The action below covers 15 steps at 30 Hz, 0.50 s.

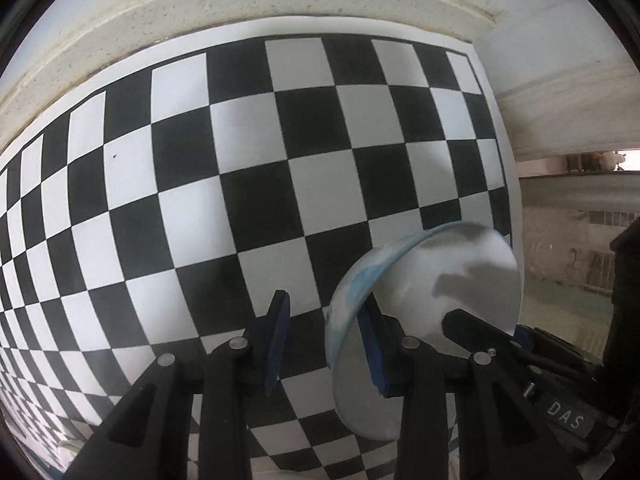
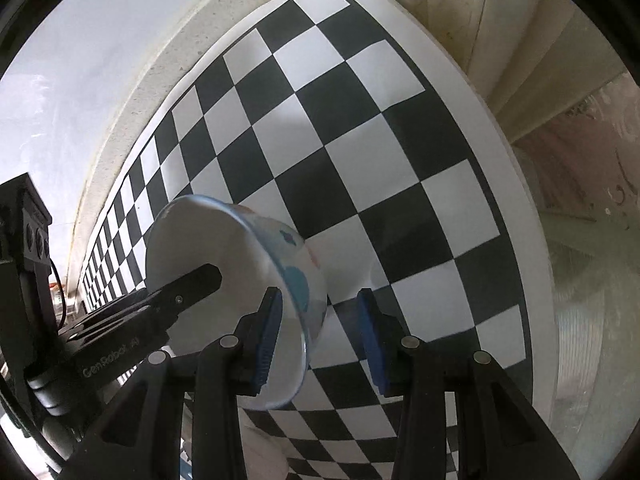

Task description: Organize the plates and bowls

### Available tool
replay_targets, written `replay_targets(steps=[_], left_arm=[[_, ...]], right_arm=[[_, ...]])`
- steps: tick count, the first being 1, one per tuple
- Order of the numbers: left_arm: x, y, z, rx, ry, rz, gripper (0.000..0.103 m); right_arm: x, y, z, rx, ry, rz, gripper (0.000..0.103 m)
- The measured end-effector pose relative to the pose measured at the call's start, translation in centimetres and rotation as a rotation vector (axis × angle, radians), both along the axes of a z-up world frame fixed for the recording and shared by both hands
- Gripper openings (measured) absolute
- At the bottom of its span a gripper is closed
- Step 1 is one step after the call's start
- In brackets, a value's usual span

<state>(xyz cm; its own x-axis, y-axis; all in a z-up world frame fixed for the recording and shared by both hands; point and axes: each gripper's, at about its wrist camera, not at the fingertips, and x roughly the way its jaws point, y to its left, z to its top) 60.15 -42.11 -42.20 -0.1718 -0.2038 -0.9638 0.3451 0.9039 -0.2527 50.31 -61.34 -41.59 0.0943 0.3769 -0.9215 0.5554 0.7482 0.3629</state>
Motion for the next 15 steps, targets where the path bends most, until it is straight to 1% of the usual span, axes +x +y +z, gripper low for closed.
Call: replay_targets(steps=[1, 3, 4, 5, 9, 13, 15], left_arm=[[-0.1, 0.0, 0.0, -0.017, 0.005, 0.002, 0.025], [0.2, 0.3, 0.0, -0.034, 0.019, 0.006, 0.019], [0.2, 0.2, 0.0, -0.039, 0.027, 0.006, 0.018], [0.1, 0.1, 0.2, -0.033, 0.022, 0.002, 0.018], [-1.0, -0.7, 1.1, -0.008, -0.035, -0.034, 0.018], [-1.5, -0.1, 2.6, -0.023, -0.048, -0.028, 0.018], [-2.8, 0.7, 3.8, -0.028, -0.060, -0.025, 0.018]], right_arm=[[0.1, 0.0, -0.1, -0.003, -0.005, 0.001, 0.039], [0.2, -0.2, -0.3, -0.010, -0.010, 0.005, 0.021], [0.1, -0.3, -0.4, -0.002, -0.007, 0.007, 0.013], [0.3, -0.3, -0.6, 0.014, -0.007, 0.005, 0.012], [0.4, 0.2, -0.2, -0.035, 0.000, 0.024, 0.010], [0.2, 0.7, 0.3, -0.018, -0.004, 0.029, 0.010], [-0.3, 1.0, 1.2, -0.012, -0.016, 0.033, 0.010]])
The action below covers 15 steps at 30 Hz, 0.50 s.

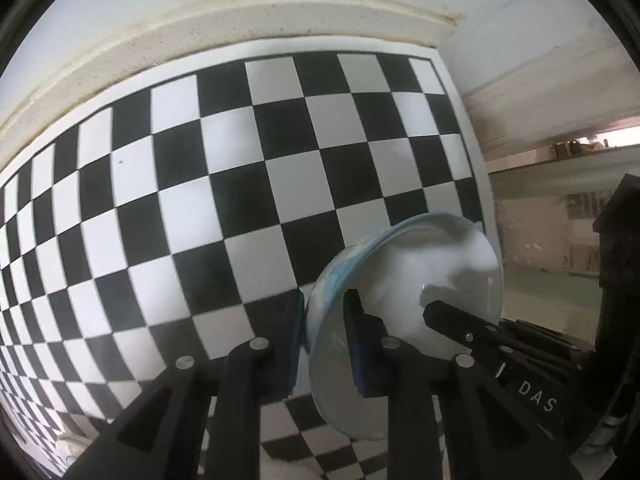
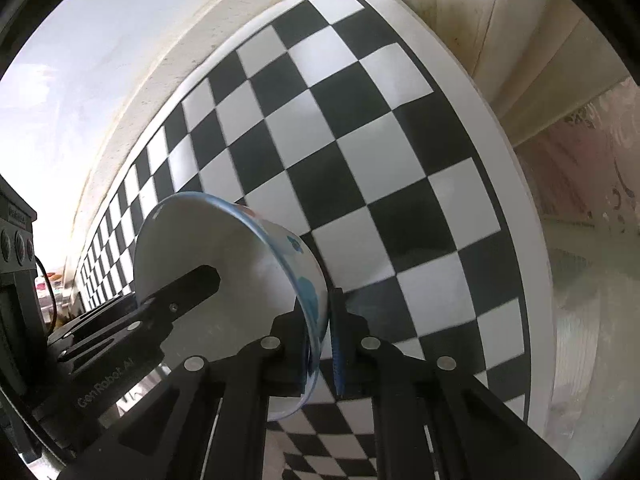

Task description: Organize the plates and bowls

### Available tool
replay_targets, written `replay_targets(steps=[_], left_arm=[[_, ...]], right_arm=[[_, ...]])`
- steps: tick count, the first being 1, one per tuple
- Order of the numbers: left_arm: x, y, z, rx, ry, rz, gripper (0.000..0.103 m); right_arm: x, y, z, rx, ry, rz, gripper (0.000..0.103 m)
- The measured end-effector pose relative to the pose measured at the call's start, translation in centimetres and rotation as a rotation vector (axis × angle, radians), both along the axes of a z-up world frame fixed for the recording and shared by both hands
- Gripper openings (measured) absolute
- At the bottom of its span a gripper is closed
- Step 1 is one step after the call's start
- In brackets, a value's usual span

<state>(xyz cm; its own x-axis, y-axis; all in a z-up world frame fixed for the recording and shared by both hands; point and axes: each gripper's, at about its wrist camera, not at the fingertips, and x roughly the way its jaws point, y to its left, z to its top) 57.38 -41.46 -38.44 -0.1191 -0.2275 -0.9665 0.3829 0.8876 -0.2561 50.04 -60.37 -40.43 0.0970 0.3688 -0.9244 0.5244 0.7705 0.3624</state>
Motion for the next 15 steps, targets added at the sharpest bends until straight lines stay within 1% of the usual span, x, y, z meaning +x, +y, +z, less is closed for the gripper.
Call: replay_targets(steps=[4, 6, 9, 10, 12, 13, 15], left_arm=[[-1.7, 1.4, 3.0, -0.021, -0.046, 0.001, 0.018], [-1.9, 2.0, 4.3, -0.032, -0.064, 0.003, 0.018], [-3.1, 3.3, 7.0, -0.060, -0.089, 0.007, 0.018], [-3.9, 3.5, 7.9, -0.069, -0.100, 0.005, 0.018], [-4.3, 4.4, 9.5, -0.082, -0.113, 0.000, 0.018], [-3.7, 4.8, 10.7, -0.086, -0.120, -0.003, 0.018], [-4.2, 5.7, 12.3, -0.095, -0.137, -0.011, 0.018]], right_arm=[[-0.7, 0.7, 2.1, 0.000, -0.028, 0.012, 0.010], [-1.2, 1.2, 3.6, -0.001, -0.052, 0.014, 0.010], [-1.9, 2.2, 6.0, -0.014, -0.087, 0.020, 0.009], [-2.2, 2.6, 7.0, -0.017, -0.098, 0.026, 0.009], [-3.0, 3.1, 8.4, -0.024, -0.114, 0.026, 0.009], [-3.3, 3.5, 9.2, -0.031, -0.123, 0.030, 0.009], [-4.2, 4.3, 10.7, -0.042, -0.142, 0.034, 0.009]])
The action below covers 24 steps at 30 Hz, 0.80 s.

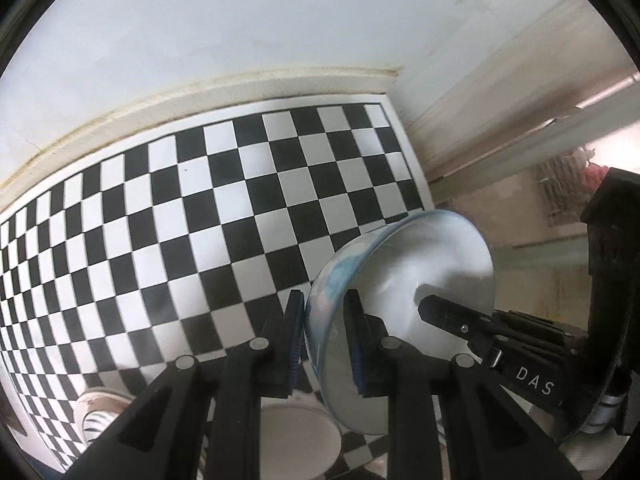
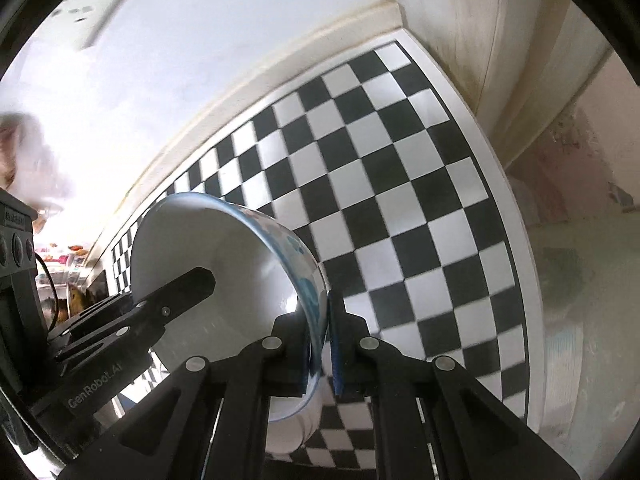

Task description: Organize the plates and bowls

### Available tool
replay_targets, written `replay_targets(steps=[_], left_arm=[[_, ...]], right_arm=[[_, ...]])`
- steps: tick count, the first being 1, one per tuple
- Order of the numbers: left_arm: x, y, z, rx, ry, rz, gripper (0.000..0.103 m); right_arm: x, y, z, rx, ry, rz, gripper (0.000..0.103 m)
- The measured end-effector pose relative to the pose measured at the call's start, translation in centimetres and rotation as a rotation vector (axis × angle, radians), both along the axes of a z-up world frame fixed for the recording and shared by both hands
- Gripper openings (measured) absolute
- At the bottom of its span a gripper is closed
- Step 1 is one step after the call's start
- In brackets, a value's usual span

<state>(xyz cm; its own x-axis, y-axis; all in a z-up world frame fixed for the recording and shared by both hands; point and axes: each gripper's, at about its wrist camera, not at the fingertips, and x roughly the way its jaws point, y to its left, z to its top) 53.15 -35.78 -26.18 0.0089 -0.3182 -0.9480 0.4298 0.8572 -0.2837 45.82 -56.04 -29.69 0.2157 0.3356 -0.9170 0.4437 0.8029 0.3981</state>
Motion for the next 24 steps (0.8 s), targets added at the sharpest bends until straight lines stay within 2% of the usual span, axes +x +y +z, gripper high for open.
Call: replay_targets(steps=[5, 12, 18, 24], left_arm=[[-1.9, 2.0, 2.9, -0.029, -0.037, 0.004, 0.018], [-4.6, 4.4, 3.4, -0.035, -0.053, 0.003, 0.018], [-6.7, 6.9, 2.3, -0.030, -0.026, 0.022, 0.018], [-8.2, 8.9, -0.3, 0.005, 0.015, 0.041, 0.018]], right_arm=[[-1.7, 2.4, 2.5, -0.005, -0.033, 0.014, 0.009], [-4.7, 5.7, 4.1, 0.000, -0.058, 0.031, 0.009], [-7.1, 8.1, 4.2, 0.007, -0.047, 0.056, 0.009], [-8.2, 10.2, 1.9, 0.025, -0.007, 0.085, 0.009]])
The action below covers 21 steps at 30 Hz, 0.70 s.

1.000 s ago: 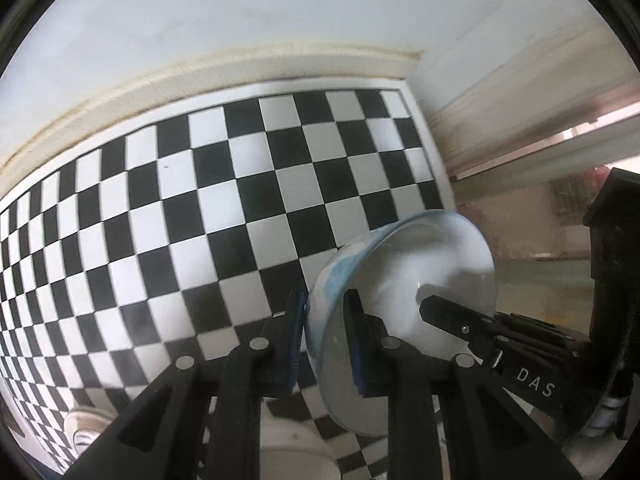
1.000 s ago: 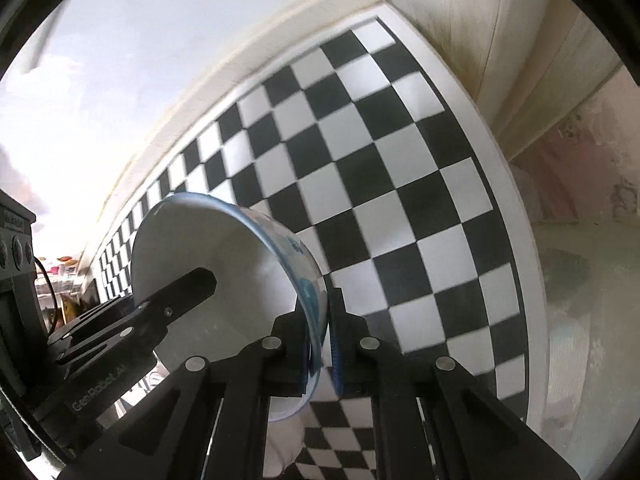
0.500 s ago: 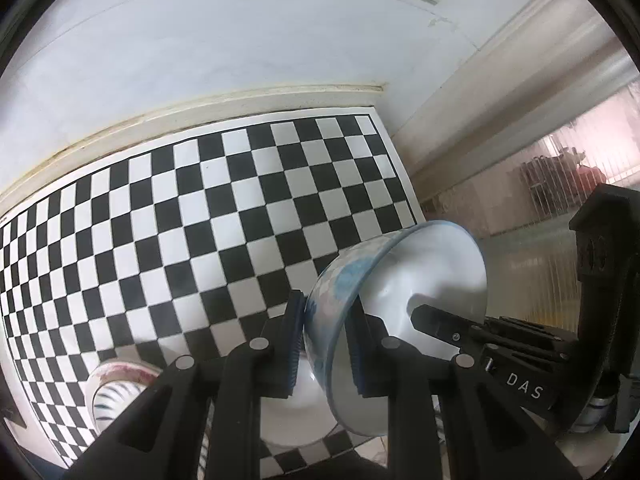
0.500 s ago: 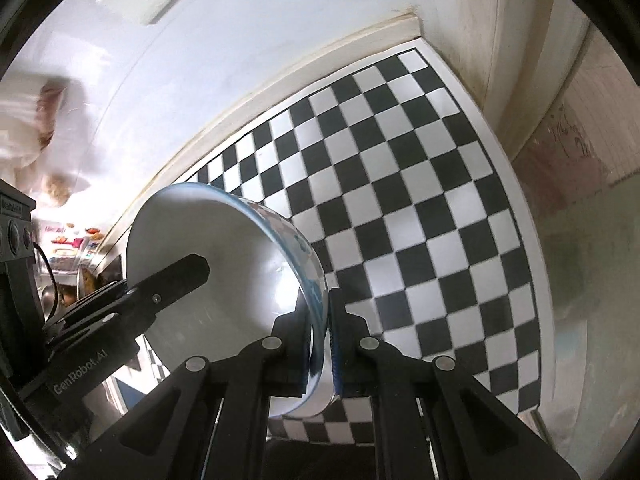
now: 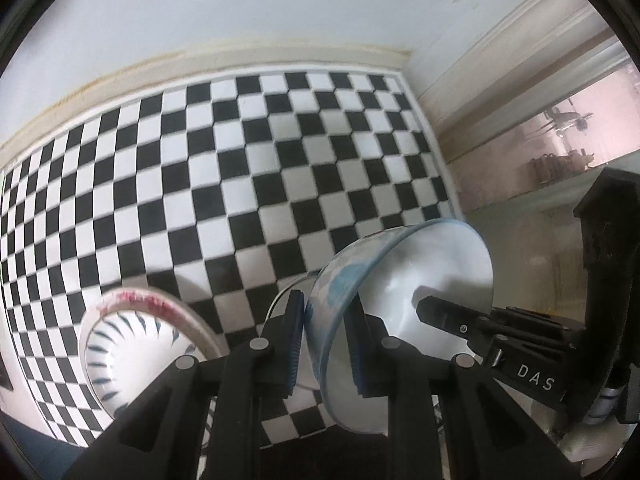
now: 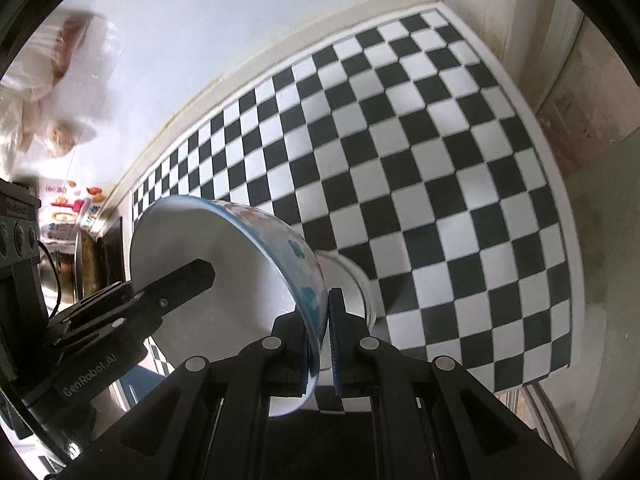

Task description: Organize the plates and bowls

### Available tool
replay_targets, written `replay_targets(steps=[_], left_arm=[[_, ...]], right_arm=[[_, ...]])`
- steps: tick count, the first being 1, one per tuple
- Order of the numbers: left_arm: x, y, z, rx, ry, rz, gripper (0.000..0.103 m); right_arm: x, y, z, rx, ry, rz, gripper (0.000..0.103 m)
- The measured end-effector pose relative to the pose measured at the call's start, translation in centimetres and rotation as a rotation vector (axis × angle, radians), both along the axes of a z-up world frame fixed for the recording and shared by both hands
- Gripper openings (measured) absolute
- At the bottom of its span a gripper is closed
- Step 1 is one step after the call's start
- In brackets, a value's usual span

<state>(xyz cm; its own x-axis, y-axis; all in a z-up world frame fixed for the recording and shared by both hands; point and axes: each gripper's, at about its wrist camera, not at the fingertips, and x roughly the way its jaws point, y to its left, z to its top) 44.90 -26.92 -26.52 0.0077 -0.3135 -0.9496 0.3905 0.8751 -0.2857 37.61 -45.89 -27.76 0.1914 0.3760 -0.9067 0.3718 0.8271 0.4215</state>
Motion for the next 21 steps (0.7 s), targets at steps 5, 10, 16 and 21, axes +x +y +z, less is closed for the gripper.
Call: replay_targets(steps=[5, 10, 16, 21], left_arm=[[-0.6, 0.8, -3.4, 0.057, 0.054, 0.007, 0.018], [-0.9, 0.8, -6.4, 0.101, 0.099, 0.005, 0.018], [-1.0, 0.3, -7.7, 0.130, 0.107, -0.019, 0.018], [-0.9, -0.2, -7.4, 0.140, 0.101, -0.030, 0.018]], right_arm=[[-0.5, 1.7, -3.5, 0.007, 0.058, 0.028, 0.009], [-0.7, 2.5, -6.7, -0.001, 0.110, 0.041, 0.009], [-0.6, 2.9, -8.9, -0.013, 0.153, 0.057, 0.009], [-0.6, 2.6, -9.9, 0.001, 0.188, 0.057, 0.011]])
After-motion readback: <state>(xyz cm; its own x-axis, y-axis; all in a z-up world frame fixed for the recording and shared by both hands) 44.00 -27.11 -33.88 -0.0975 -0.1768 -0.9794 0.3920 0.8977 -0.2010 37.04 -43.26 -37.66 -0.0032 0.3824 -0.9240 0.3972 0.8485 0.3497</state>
